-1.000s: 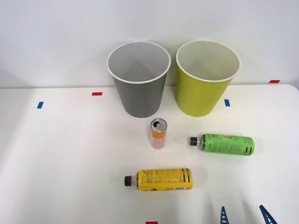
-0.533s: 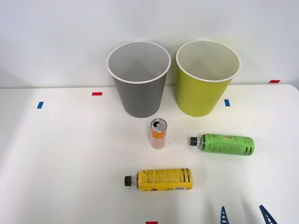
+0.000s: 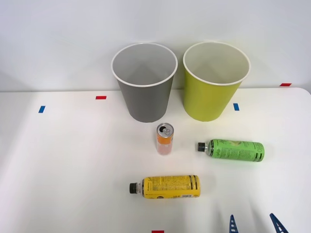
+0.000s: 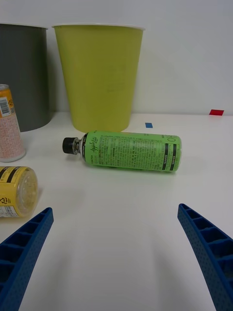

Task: Put cans in the gray bin, plastic bottles in the light green bin

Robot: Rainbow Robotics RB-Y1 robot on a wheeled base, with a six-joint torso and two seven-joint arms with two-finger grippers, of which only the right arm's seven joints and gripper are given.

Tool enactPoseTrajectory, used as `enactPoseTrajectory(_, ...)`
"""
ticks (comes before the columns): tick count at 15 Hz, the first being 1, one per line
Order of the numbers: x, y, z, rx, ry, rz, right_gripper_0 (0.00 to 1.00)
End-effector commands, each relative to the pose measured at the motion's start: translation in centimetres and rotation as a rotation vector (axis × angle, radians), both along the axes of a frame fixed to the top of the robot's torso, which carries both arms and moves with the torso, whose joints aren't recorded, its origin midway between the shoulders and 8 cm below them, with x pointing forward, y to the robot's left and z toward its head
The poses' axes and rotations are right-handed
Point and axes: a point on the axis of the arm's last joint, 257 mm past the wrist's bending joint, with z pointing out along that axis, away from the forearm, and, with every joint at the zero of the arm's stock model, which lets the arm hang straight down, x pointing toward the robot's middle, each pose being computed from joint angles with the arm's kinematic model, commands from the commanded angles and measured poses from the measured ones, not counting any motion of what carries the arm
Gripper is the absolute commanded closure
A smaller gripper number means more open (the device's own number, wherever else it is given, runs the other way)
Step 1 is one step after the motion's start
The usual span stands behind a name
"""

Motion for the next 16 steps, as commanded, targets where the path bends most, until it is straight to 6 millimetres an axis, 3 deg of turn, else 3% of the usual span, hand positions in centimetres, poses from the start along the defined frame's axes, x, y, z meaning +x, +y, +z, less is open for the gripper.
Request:
enactPoseTrajectory(1,0.0,0.0,0.0,0.0,0.0,0.0,0.12)
enactPoseTrajectory(16,0.0,0.0,0.0,0.0,0.0,0.0,0.12)
